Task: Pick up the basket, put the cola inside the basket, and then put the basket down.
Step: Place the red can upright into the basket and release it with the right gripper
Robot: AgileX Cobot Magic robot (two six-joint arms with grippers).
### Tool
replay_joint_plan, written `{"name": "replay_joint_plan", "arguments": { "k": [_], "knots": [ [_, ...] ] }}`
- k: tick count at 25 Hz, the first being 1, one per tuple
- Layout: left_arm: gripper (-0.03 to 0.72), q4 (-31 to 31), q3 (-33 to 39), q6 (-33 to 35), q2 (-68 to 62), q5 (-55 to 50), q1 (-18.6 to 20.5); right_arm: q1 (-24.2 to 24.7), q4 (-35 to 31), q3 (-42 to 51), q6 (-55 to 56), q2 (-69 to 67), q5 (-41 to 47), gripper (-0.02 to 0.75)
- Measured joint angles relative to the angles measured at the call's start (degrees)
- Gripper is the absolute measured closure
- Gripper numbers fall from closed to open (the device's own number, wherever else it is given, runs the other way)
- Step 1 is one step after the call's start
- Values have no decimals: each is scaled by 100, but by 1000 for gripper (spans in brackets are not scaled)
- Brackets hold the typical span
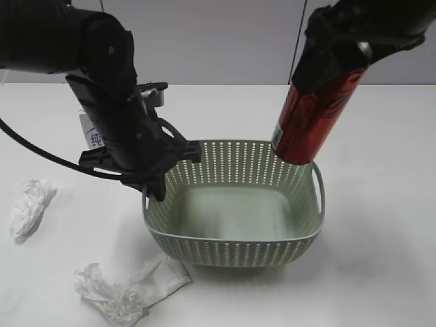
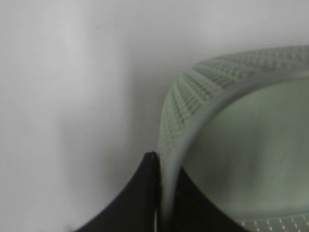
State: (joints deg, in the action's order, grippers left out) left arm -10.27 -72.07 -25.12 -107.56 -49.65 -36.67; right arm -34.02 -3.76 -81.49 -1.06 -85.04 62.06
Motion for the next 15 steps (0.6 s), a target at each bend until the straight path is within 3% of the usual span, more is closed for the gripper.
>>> {"name": "replay_joint_plan", "arguments": {
  "k": [6,15],
  "knots": [
    [692,17,0,-59,-63,-3,-4,-344,-92,0,23,-658,-124,235],
    [692,25,0,-68,-63,-3,-4,-388,-138,0,23,-1608,-497,236]
  ]
}}
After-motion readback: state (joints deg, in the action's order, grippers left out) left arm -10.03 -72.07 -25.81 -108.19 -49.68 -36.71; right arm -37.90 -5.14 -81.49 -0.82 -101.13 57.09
